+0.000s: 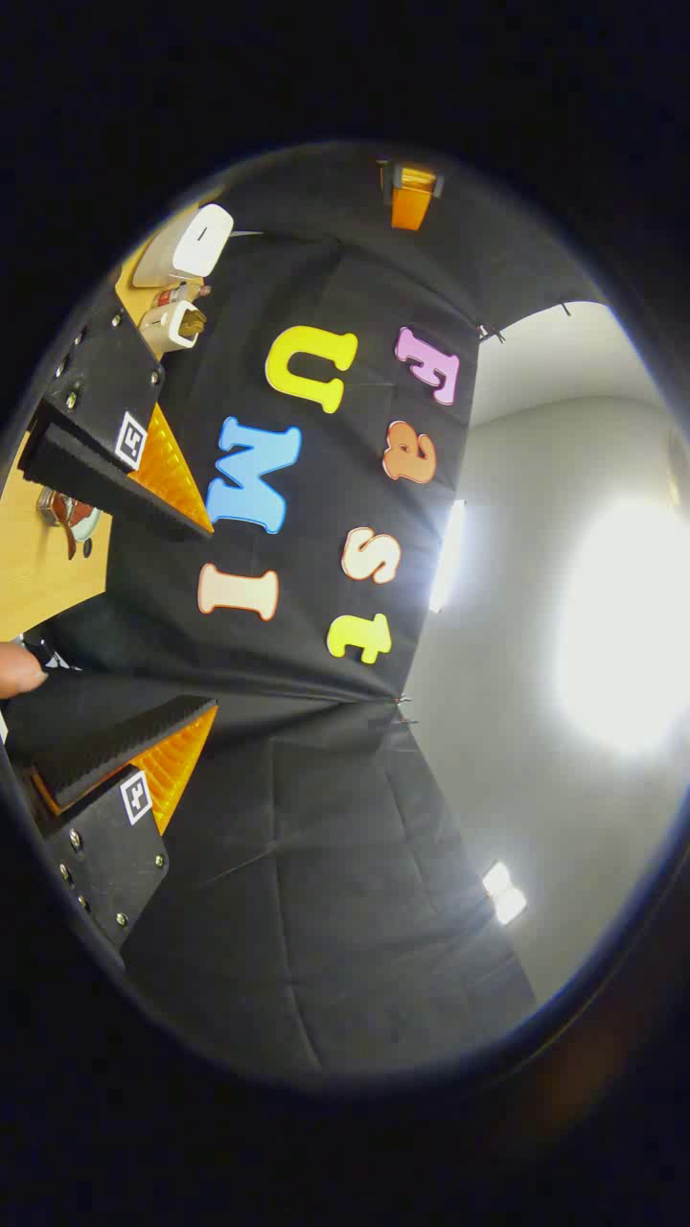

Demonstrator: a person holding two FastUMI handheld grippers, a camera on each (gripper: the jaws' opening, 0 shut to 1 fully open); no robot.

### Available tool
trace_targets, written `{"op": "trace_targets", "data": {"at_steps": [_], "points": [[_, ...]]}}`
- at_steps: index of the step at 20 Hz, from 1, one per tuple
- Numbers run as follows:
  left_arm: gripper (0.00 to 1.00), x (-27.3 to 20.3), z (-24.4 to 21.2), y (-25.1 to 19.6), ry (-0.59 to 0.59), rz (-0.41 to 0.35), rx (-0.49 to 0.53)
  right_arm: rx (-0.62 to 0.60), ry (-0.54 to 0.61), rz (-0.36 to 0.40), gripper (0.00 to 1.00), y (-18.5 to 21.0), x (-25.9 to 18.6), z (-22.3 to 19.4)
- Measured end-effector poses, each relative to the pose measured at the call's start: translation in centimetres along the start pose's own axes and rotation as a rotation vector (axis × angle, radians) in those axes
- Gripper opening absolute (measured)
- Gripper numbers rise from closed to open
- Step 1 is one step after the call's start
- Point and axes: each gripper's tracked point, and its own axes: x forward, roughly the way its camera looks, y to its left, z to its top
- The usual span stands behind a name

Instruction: Close the left gripper, press the button to open the rice cooker; take a wooden spoon from the chopstick holder with the right hand, scoop a spoonful of rice and pour it into the rice cooker, then put the wooden spoon back into the chopstick holder.

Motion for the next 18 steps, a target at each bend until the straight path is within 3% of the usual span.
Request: {"op": "trace_targets", "data": {"at_steps": [4,10,13,18], "points": [[0.9,0.3,0.0,4.1,0.029,-0.011,0.033,-0.066,-0.014,0.037,0.94,6.8,0.1,2.4],[0.92,1.3,-0.3,9.4,0.036,0.004,0.052,0.018,0.038,0.148,0.92,14.8,-0.8,4.2],[0.92,0.9,0.0,10.3,0.025,0.002,0.132,0.053,0.051,0.156,0.92,16.0,-0.8,4.9],[0.96,2.1,-1.5,9.2,0.042,-0.048,0.147,0.085,0.093,0.179,0.92,17.6,-1.2,5.2]]}}
